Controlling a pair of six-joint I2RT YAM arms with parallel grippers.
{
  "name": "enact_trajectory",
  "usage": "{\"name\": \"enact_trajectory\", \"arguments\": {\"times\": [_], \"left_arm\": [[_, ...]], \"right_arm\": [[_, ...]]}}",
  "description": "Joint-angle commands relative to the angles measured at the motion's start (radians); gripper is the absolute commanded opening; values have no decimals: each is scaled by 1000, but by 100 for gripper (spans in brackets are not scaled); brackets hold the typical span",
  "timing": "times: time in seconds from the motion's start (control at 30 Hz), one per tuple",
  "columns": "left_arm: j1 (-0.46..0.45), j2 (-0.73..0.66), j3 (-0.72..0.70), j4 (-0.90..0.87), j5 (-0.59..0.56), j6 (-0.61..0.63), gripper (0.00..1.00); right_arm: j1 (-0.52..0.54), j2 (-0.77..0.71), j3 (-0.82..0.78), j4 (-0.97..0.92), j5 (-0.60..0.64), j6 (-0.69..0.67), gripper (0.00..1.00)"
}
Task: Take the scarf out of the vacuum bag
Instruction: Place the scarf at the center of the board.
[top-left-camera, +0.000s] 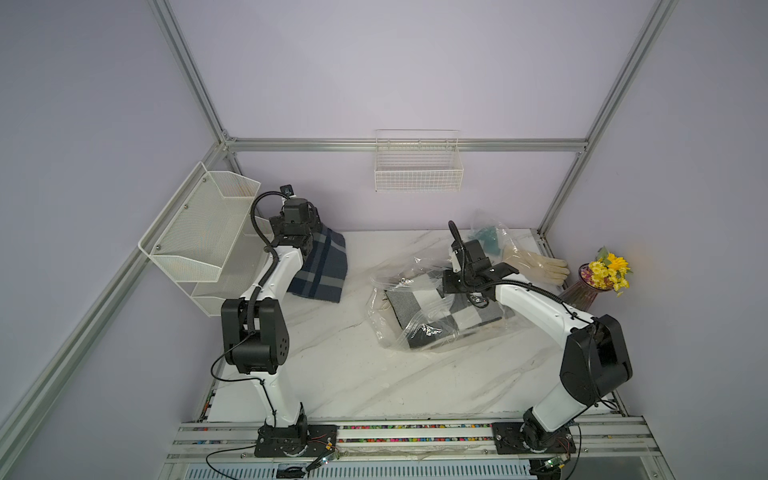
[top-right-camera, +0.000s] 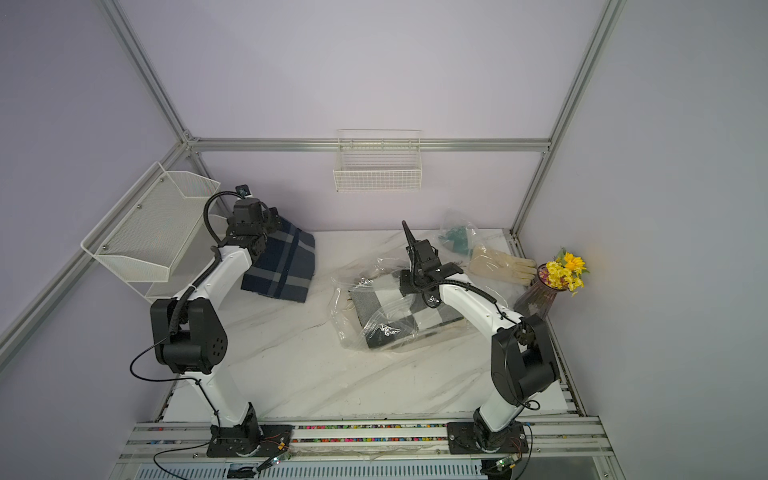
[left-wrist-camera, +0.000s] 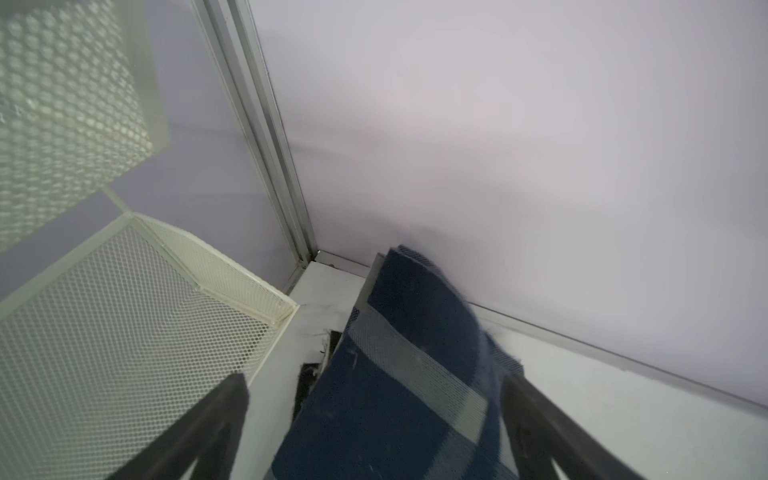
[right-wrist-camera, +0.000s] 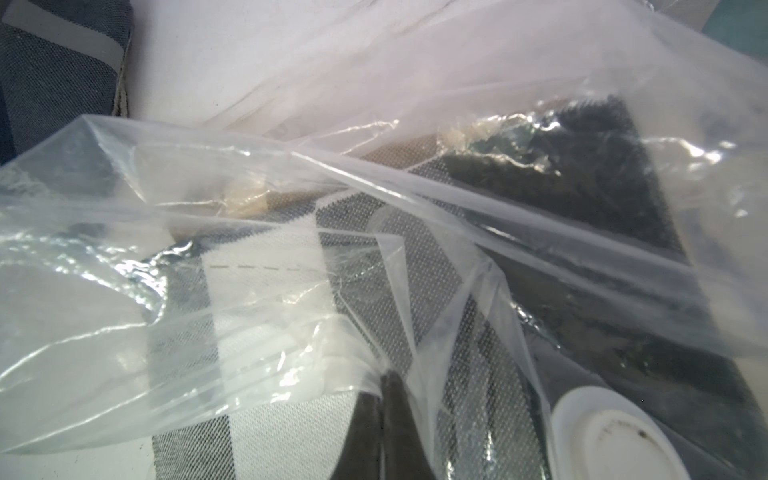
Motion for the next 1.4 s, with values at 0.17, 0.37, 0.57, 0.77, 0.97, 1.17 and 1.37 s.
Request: {"name": "enact_trajectory", "arguments": {"times": [0.17, 0.37, 0.57, 0.77, 0.97, 1.17, 1.37], "left_arm": [[5, -45, 29, 9, -10, 20, 100], [5, -40, 36, -62, 127, 34, 100], [6, 16, 85, -161, 194, -17, 100], [6, -40, 0, -171, 285, -112, 100], [3, -204, -196, -106, 452, -237, 100], [-44, -413, -418, -85, 517, -370, 100], [-139, -622, -641, -42, 565, -487, 100]], "right_arm": [[-8, 5, 33, 20, 15, 0, 0], [-9, -4, 34, 14, 10, 0, 0], [-8, -15, 34, 9, 1, -2, 0], [-7, -25, 26, 18, -54, -10, 0], [51, -41, 1, 73, -185, -26, 0], [101, -43, 26, 58, -200, -45, 0], [109, -57, 37, 41, -193, -46, 0]]}}
